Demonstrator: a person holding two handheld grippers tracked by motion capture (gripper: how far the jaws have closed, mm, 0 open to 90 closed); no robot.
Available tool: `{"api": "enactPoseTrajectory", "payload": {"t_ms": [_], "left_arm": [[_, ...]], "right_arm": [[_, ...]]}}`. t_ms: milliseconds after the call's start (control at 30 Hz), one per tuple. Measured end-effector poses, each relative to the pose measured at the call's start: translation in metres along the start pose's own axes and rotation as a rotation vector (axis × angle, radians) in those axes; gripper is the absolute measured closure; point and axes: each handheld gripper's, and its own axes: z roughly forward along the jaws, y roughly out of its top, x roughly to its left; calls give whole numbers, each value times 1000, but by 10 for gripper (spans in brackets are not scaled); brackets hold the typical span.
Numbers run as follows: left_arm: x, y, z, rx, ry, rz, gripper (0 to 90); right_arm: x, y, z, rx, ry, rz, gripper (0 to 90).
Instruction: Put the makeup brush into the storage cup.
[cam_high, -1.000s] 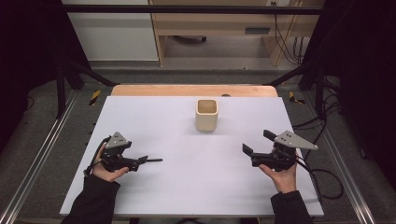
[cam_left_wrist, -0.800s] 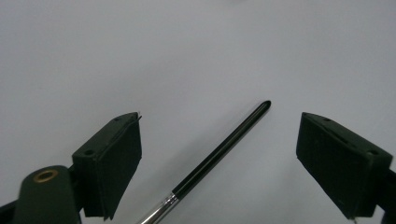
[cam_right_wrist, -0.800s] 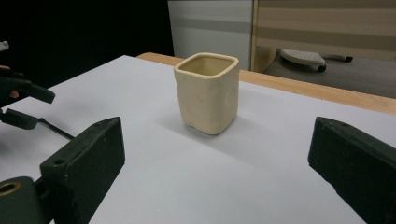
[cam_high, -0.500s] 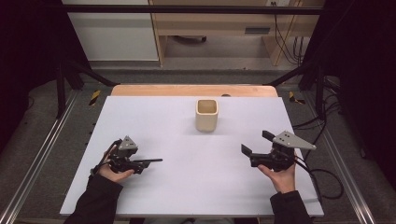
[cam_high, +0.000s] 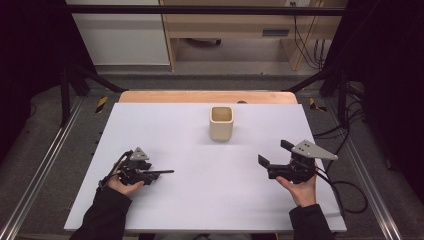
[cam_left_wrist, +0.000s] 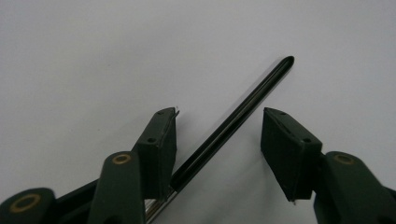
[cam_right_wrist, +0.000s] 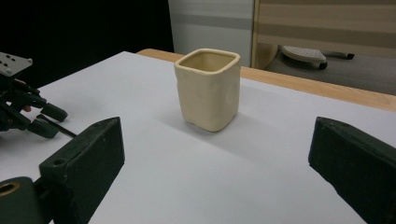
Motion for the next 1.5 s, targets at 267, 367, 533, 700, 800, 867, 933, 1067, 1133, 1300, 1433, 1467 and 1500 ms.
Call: {"api": "enactPoseTrajectory", "payload": {"t_ms": [267,367,533,700,800,867,933,1067,1133,1300,1433,1467,1500], "left_arm": [[-4,2,-1,16,21,10,567],[-5,3,-1,28,22,6,601],[-6,4,-2,36,26,4,665],[-9,5,-2,48,32,11,689],[-9,5,-3,54,35,19,703],[-9,5,-3,55,35,21,705],[-9,5,-3,56,33,21,713],[-7,5,-5,64,17,18,735],[-7,5,-5,66,16,19,738],[-7,5,-6,77,10,26,760],[-9,5,-7,79,9,28,784],[-9,5,-8,84,4,30,788],[-9,5,-8,84,4,30,790]], "right_arm": [[0,0,0,7,-3,2,39],[0,0,0,5,-3,0,39],[0,0,0,6,-4,0,39],[0,0,0,6,-6,1,39],[0,0,0,9,-4,2,39],[0,0,0,9,-3,1,39],[1,0,1,9,-4,2,39],[1,-1,1,11,-3,1,39],[1,-1,1,12,-3,1,40],[0,0,0,9,-2,2,40],[0,0,0,8,-2,3,41],[0,0,0,9,-2,2,41],[0,0,0,10,-2,2,41]]}}
